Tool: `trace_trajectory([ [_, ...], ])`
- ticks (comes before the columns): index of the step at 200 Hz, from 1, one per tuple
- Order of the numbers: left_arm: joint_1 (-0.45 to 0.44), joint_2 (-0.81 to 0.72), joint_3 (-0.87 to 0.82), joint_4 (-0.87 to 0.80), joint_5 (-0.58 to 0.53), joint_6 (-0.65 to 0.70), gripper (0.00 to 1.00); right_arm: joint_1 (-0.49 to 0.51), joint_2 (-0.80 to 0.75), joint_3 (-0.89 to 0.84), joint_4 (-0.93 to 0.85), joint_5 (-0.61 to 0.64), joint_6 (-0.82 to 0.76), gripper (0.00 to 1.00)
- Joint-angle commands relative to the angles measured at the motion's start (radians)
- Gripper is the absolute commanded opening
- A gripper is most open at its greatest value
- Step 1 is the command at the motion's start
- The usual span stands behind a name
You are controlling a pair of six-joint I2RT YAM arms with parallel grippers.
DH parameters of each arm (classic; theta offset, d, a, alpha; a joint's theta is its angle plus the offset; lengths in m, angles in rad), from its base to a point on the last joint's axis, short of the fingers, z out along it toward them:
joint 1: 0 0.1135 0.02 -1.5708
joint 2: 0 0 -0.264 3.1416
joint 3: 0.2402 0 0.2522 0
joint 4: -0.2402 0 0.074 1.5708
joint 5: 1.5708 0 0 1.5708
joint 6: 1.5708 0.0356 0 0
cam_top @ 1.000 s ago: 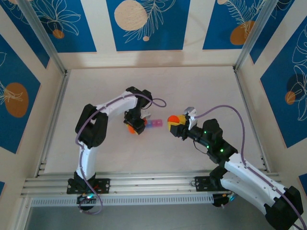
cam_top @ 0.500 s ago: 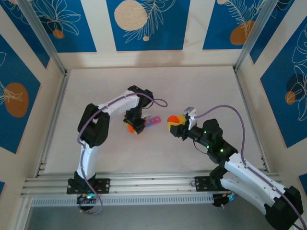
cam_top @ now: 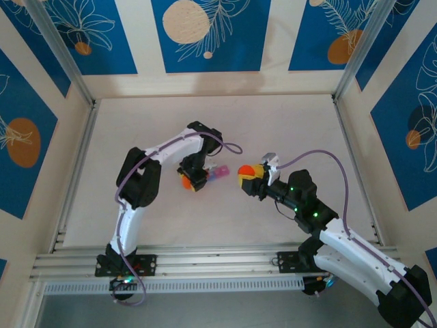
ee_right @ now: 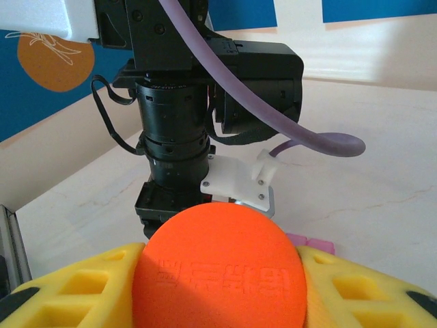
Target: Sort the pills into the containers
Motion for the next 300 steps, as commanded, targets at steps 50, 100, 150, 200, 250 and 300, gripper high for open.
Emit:
trace_trajectory([
  [50,-0.021,0.008,0.045,-0.066,-0.090,0.044,0.00,0.007,-0.015,-0.005,0.012,-0.015,0.013,0.00],
  [100,-0.029,0.029,0.051,-0.070,-0.103,0.057,0.00,0.008,-0.013,-0.005,0.012,-0.015,0.014,0.00],
  [150,-0.047,0.053,0.059,-0.083,-0.141,0.083,0.00,0.008,-0.013,-0.005,0.012,-0.016,0.013,0.00],
  [200,-0.061,0.064,0.059,-0.100,-0.180,0.105,0.00,0.008,-0.014,-0.005,0.012,-0.019,0.014,0.00],
  [250,-0.071,0.081,0.054,-0.145,-0.203,0.128,0.00,0.009,-0.015,-0.003,0.010,-0.023,0.015,0.00],
  [300,-0.073,0.101,0.087,-0.156,-0.239,0.128,0.00,0.010,-0.018,-0.003,0.008,-0.025,0.017,0.00],
])
